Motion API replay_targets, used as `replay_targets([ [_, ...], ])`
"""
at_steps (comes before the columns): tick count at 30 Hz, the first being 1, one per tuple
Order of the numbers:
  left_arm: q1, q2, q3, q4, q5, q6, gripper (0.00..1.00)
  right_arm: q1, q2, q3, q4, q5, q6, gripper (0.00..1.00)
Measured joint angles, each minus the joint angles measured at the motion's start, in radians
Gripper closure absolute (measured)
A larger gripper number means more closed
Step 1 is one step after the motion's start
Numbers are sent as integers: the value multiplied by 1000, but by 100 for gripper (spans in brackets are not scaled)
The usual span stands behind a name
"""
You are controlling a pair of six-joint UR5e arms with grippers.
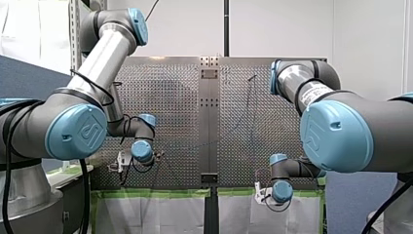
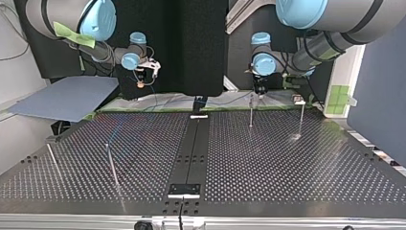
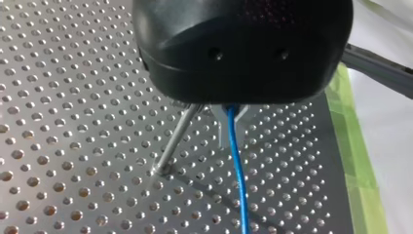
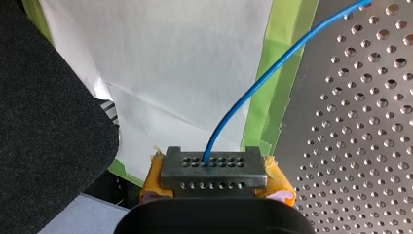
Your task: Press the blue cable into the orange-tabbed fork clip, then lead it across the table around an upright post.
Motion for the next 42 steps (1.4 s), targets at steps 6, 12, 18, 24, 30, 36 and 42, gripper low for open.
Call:
replay_targets([
  [6, 4, -1, 0, 18, 12, -1, 99, 1, 0, 0, 2, 0, 0, 99],
  [12, 10, -6, 0, 20, 17, -3, 99, 1, -2, 0, 4, 0, -1, 99],
  [18, 19, -20, 0, 20, 23, -4, 99, 1, -4, 0, 6, 0, -1, 99],
  [24, 27, -32, 0, 21, 24, -7, 99, 2, -4, 0, 6, 0, -2, 99],
  [30, 38, -32, 0, 24, 25, -11, 99, 2, -5, 0, 6, 0, -2, 99],
  [36, 49, -31, 0, 27, 44, -18, 99, 0, -5, 0, 7, 0, -3, 99],
  [42, 55, -28, 0, 29, 90, -29, 99, -1, -5, 0, 9, 0, -4, 99],
])
